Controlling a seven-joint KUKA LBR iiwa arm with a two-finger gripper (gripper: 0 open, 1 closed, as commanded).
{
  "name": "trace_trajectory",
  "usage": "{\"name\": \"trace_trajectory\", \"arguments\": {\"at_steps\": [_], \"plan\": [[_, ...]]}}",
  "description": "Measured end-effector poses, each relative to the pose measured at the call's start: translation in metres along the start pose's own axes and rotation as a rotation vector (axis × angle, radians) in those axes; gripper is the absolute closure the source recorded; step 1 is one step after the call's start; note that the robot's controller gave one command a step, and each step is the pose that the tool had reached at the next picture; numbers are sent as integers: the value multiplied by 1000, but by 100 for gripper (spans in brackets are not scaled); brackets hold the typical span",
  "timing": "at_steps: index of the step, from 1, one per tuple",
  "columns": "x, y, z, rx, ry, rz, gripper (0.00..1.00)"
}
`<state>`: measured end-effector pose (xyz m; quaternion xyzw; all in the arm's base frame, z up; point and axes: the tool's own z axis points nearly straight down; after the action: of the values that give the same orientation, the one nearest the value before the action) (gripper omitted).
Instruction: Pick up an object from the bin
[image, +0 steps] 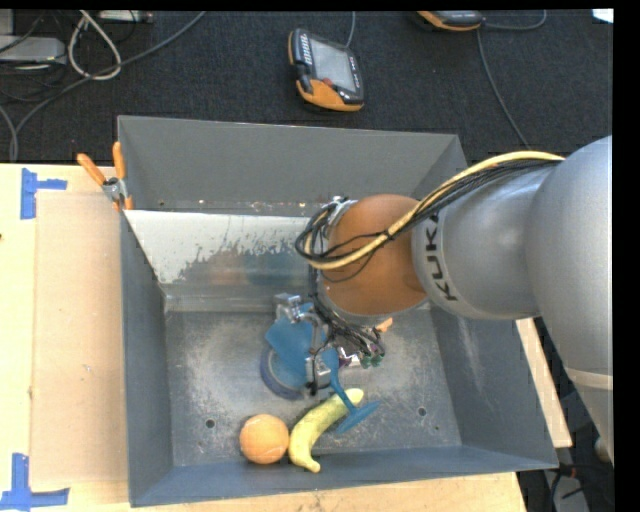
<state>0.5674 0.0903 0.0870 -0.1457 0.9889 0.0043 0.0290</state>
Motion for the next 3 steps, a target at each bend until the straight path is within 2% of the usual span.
{"name": "trace_trajectory", "arguments": {"at_steps": [1, 2, 3], "plan": [[14, -50, -1, 3, -69, 23, 0], [35, -47, -1, 4, -77, -11, 100], [35, -47, -1, 4, -77, -8, 100]]}}
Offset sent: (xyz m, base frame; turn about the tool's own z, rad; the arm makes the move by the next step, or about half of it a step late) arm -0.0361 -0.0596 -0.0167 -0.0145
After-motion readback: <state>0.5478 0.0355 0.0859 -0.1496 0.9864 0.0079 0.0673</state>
